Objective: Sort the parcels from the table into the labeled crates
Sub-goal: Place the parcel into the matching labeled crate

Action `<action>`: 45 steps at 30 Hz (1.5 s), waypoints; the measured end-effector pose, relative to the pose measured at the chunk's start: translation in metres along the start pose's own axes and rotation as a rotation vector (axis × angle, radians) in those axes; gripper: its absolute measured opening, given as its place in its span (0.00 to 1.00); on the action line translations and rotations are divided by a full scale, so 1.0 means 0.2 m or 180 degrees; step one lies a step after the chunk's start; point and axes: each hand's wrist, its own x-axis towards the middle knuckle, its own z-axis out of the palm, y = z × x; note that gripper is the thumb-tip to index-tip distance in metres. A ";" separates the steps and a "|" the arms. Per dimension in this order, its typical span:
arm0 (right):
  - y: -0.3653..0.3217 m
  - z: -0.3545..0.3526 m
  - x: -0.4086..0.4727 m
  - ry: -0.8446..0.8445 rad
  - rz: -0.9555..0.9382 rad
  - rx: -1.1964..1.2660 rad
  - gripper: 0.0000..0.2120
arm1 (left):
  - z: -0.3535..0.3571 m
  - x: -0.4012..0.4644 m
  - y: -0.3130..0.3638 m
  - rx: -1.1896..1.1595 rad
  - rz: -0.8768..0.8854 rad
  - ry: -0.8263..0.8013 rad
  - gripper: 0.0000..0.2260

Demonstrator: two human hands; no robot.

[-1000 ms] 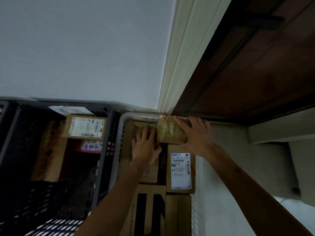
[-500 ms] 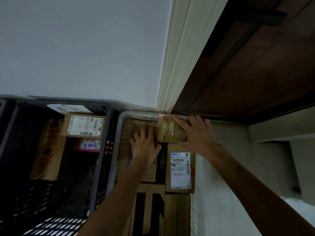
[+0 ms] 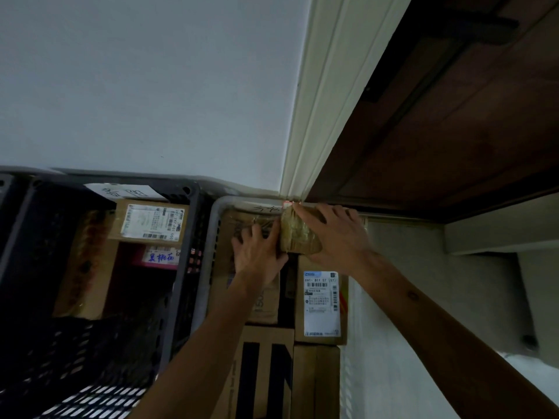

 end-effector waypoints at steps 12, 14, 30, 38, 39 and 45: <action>-0.03 0.01 0.00 -0.0197 0.0093 -0.0319 0.49 | 0.00 -0.02 -0.03 -0.0059 0.0037 0.0022 0.36; -0.03 0.02 0.01 -0.0151 0.0101 -0.0324 0.48 | 0.00 -0.01 -0.02 -0.0048 0.0007 0.0036 0.36; -0.04 0.07 0.01 -0.0149 0.0289 -0.0145 0.50 | 0.00 -0.01 -0.01 -0.0008 -0.0108 0.0034 0.39; -0.06 0.10 0.00 -0.0116 0.0313 -0.0029 0.50 | 0.04 -0.03 -0.01 -0.0032 -0.0078 0.0055 0.40; -0.06 0.10 0.00 -0.0102 0.0305 0.0002 0.49 | 0.04 -0.03 -0.02 -0.0018 -0.0060 0.0051 0.40; -0.06 0.09 -0.04 0.0137 0.0257 0.0067 0.48 | 0.05 -0.04 -0.05 0.0099 0.0073 0.0061 0.38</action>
